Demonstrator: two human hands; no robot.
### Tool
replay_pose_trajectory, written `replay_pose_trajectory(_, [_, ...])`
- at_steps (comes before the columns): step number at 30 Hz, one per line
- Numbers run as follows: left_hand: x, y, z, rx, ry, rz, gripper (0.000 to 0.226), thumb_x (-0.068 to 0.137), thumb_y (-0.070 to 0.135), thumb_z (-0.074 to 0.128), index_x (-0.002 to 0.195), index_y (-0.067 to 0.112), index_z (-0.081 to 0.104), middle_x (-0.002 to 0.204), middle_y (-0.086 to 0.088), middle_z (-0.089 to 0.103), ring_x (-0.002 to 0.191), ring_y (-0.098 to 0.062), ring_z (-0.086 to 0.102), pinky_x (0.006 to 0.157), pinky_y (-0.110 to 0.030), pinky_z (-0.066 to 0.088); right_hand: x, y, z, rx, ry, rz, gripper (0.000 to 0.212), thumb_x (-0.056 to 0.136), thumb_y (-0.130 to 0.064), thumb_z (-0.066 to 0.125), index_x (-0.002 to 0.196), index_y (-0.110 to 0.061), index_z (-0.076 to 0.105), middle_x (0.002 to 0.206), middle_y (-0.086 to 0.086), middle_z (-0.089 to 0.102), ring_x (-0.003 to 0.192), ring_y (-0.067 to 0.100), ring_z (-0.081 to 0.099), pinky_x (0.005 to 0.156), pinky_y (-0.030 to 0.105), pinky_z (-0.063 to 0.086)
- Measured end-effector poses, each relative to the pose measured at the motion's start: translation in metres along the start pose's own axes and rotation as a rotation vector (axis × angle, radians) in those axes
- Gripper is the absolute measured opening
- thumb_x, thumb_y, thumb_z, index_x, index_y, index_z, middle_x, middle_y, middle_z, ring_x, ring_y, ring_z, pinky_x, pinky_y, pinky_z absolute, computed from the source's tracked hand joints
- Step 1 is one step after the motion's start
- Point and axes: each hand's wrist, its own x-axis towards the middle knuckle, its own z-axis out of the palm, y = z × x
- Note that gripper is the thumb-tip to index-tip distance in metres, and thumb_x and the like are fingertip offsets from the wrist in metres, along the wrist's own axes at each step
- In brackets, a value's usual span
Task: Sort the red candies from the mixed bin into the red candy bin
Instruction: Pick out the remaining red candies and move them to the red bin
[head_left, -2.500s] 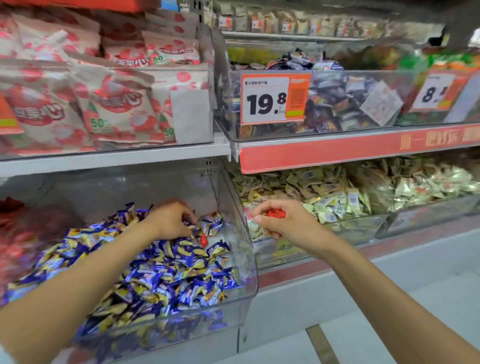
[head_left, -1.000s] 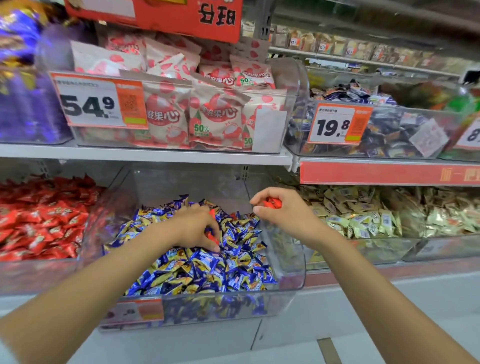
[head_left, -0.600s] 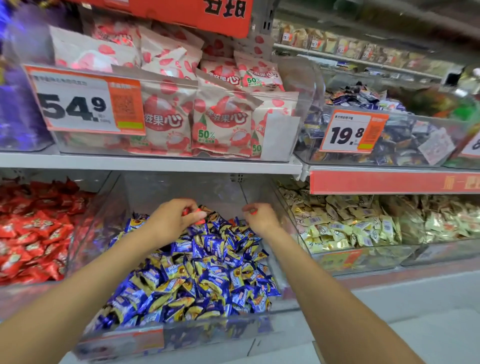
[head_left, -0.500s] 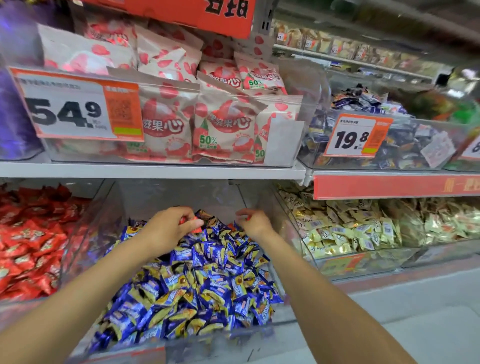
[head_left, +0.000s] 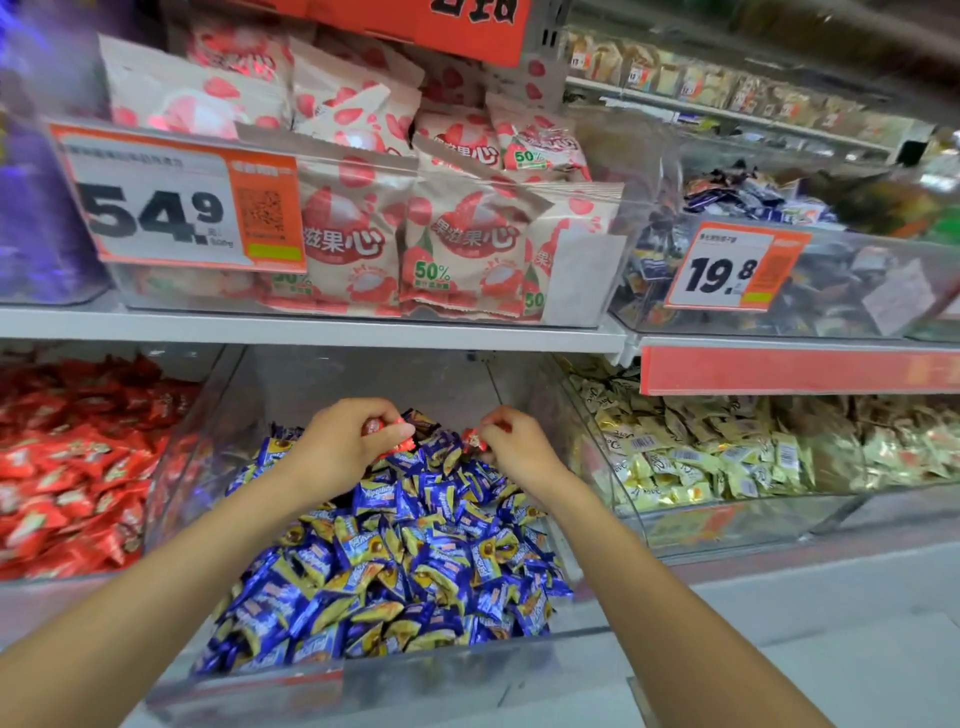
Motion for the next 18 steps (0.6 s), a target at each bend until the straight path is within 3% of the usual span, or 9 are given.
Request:
replay_pose_trajectory(3, [-0.010,0.005,-0.006,-0.045,0.042,0.029,0.017,0.087,0.030,0.065,0.076,0.018,0.069,0.053,0.000,0.047,0.044,-0.007,0.032,0.044,-0.013,0.027,-0.035,-0.011,-0.009,0.070,-0.083,-0.026,0.015,0.099,-0.013,0.044,0.087,-0.019,0.050,0.084,0.002,0.058,0.059,0.005,0.059,0.050,0.019,0.039])
replay_pose_trajectory(6, [-0.020,0.014,-0.013,-0.040,0.061,0.058,0.017,0.086,0.029,0.067,0.076,0.015,0.069,0.060,-0.014,0.054,0.045,-0.005,0.034,0.045,-0.015,0.028,-0.066,-0.019,-0.019,0.216,-0.138,-0.016,0.008,0.100,-0.014,0.045,0.095,-0.009,0.050,0.090,0.009,0.059,0.061,0.008,0.063,0.048,0.018,0.041])
replay_pose_trajectory(9, [-0.030,0.021,-0.018,-0.018,0.076,0.065,0.021,0.091,0.025,0.060,0.082,0.006,0.062,0.060,-0.007,0.046,0.048,-0.005,0.034,0.051,-0.018,0.029,-0.092,-0.022,-0.022,0.495,-0.205,0.037,0.004,0.099,-0.009,0.046,0.097,-0.006,0.047,0.096,0.017,0.057,0.078,0.021,0.068,0.058,0.022,0.046])
replay_pose_trajectory(11, [-0.038,0.023,-0.019,0.015,0.108,0.077,0.020,0.093,0.022,0.058,0.081,0.006,0.058,0.061,-0.003,0.045,0.049,-0.005,0.037,0.054,-0.020,0.033,-0.102,-0.021,-0.018,0.619,-0.223,0.045,0.006,0.098,-0.002,0.046,0.094,-0.006,0.046,0.091,0.018,0.058,0.081,0.026,0.067,0.056,0.021,0.046])
replay_pose_trajectory(13, [-0.045,0.022,-0.024,0.037,0.139,0.074,0.016,0.093,0.019,0.058,0.080,0.010,0.055,0.063,0.000,0.047,0.050,-0.003,0.045,0.055,-0.016,0.043,-0.107,-0.022,-0.013,0.638,-0.211,0.043,0.010,0.096,0.003,0.046,0.098,-0.006,0.050,0.095,0.017,0.056,0.079,0.026,0.065,0.049,0.018,0.045])
replay_pose_trajectory(15, [-0.052,0.016,-0.032,0.041,0.116,0.042,0.015,0.093,0.019,0.058,0.079,0.015,0.055,0.069,-0.002,0.051,0.058,-0.009,0.055,0.062,-0.027,0.056,-0.109,-0.027,-0.006,0.586,-0.213,0.025,0.016,0.095,0.004,0.048,0.103,-0.008,0.055,0.098,0.015,0.054,0.078,0.023,0.062,0.048,0.019,0.043])
replay_pose_trajectory(18, [-0.063,0.008,-0.042,0.212,0.034,0.064,0.013,0.093,0.024,0.058,0.080,0.020,0.058,0.074,-0.002,0.060,0.070,-0.019,0.057,0.069,-0.031,0.047,-0.111,-0.036,0.004,0.530,-0.220,0.002,0.019,0.095,0.005,0.047,0.107,-0.008,0.056,0.095,0.012,0.052,0.072,0.017,0.061,0.047,0.019,0.042])
